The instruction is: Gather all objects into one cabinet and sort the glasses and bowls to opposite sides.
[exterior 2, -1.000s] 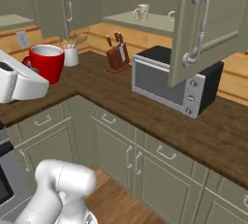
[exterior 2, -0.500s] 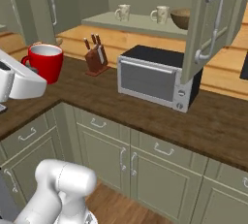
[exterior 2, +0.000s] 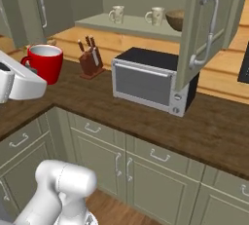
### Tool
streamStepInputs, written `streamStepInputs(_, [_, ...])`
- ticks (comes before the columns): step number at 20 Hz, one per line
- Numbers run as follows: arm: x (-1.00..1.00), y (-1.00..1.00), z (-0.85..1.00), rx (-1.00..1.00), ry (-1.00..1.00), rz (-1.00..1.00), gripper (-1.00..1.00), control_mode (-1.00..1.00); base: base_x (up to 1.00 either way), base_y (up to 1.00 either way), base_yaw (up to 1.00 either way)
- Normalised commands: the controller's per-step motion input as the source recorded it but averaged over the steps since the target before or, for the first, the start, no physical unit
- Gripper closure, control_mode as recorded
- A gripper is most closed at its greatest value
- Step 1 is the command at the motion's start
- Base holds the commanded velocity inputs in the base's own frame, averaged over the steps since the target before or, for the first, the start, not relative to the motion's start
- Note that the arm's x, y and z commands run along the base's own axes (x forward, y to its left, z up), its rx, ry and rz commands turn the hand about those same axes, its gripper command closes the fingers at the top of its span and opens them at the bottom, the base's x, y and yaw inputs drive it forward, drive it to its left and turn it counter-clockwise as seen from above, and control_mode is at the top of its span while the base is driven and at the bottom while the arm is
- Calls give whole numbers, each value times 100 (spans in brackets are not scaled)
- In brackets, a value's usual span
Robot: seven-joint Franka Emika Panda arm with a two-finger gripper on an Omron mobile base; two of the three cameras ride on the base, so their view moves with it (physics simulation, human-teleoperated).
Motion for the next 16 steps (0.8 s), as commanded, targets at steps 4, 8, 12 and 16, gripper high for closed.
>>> streamStepInputs(4, [0, 0, 0, 0, 0, 0, 100, 100, 56, -5, -29])
streamStepInputs(8, [0, 0, 0, 0, 0, 0, 100, 100, 33, 9, -27])
streamStepInputs(12, [0, 0, 0, 0, 0, 0, 100, 100, 15, 25, -4])
streamStepInputs(16, [0, 0, 0, 0, 0, 0, 100, 100, 36, 9, -26])
